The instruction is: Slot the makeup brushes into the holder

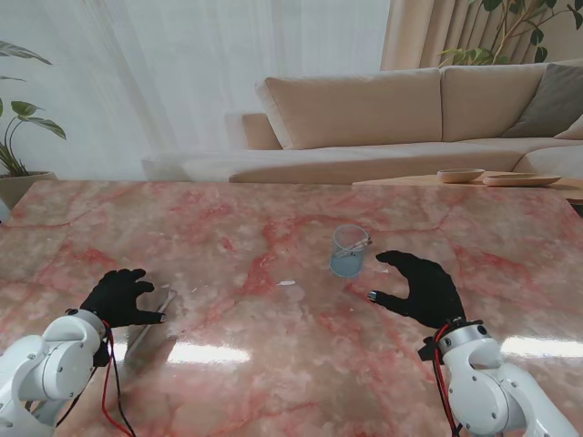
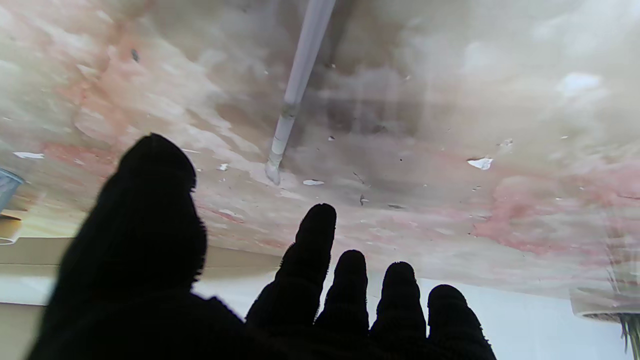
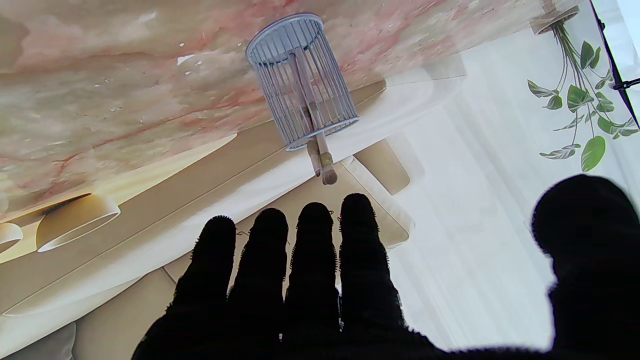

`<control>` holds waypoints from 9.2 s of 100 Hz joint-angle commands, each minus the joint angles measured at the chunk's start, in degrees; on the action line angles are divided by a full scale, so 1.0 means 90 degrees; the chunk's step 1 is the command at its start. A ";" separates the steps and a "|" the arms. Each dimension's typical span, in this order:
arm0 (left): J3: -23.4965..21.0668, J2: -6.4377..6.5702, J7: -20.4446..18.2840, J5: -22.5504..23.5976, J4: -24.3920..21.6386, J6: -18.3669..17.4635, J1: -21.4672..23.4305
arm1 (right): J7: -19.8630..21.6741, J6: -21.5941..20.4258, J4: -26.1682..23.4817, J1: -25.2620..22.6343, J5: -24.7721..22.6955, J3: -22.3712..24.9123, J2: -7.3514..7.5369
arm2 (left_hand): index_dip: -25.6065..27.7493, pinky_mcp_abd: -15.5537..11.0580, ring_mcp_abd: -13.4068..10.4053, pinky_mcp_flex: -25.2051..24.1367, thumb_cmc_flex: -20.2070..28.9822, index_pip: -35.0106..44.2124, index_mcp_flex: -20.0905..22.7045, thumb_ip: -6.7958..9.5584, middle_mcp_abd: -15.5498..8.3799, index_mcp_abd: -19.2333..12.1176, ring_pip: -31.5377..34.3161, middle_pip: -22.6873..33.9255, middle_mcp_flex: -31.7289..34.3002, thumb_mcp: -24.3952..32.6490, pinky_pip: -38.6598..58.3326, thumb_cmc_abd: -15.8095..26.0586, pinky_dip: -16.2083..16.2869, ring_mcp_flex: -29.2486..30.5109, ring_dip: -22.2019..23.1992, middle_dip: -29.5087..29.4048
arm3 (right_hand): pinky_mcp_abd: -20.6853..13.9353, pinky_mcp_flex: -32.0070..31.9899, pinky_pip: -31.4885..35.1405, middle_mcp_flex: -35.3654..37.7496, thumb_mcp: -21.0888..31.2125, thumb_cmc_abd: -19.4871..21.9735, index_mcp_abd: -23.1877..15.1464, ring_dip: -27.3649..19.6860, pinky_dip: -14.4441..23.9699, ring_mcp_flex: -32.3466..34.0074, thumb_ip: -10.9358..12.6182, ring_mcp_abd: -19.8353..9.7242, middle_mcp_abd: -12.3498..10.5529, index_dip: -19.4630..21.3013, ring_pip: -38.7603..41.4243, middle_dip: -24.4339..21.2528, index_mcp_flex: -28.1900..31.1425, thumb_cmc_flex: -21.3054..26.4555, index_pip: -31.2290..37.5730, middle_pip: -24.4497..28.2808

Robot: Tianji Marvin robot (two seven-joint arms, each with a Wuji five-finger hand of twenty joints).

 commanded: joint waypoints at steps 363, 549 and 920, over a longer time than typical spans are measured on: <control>0.1056 0.0135 0.1727 0.1742 0.1355 -0.1845 -0.0393 | -0.0007 0.0483 0.0115 0.0234 0.0731 -0.0396 -0.0108 | 0.4268 -0.0266 -0.0370 0.0031 0.0048 0.4247 0.1617 -0.1314 -0.0625 -0.2446 0.0451 0.1497 0.1192 0.4342 -0.0270 -0.0926 -0.0636 -0.0139 0.0824 0.1288 | 0.0028 -0.0056 -0.0090 0.0365 -0.0245 0.0460 -0.0016 0.0092 0.0060 0.0012 0.0283 -0.0041 -0.0002 0.0113 0.0087 0.0426 0.0180 0.0474 0.0017 0.0113; 0.1304 -0.0225 0.2791 0.0398 0.0890 -0.2350 -0.0786 | -0.0178 0.0229 0.0326 0.0351 0.0834 -0.0947 -0.0126 | 0.4602 -0.0178 -0.0184 -0.0011 0.0111 0.4236 0.1666 -0.1564 -0.0685 -0.2691 0.1334 0.1903 0.2123 0.4448 -0.0054 -0.0861 0.0099 0.0254 0.1075 0.1894 | 0.0102 0.0470 0.0621 0.0780 0.0046 0.0243 -0.0041 0.0411 0.0378 0.0758 0.0226 0.0254 0.0086 0.0087 0.0524 0.0494 0.0327 0.0521 0.0111 0.0266; 0.2626 -0.0509 0.3294 -0.0612 0.1026 -0.2215 -0.1523 | -0.0759 0.0369 0.3243 0.3252 0.4379 -0.4637 -0.1341 | 0.4809 -0.0125 -0.0174 -0.0002 0.0323 0.4095 0.1448 -0.1531 -0.0704 -0.2812 0.1299 0.1847 0.2115 0.4076 -0.0228 -0.0624 -0.0127 0.0261 0.1061 0.1838 | 0.1205 0.3855 0.6969 0.5416 0.2509 -0.2199 -0.1105 0.2374 0.1945 0.5580 -0.1137 0.0370 -0.0101 -0.1287 0.4823 0.2601 0.3093 0.3590 0.4858 0.2204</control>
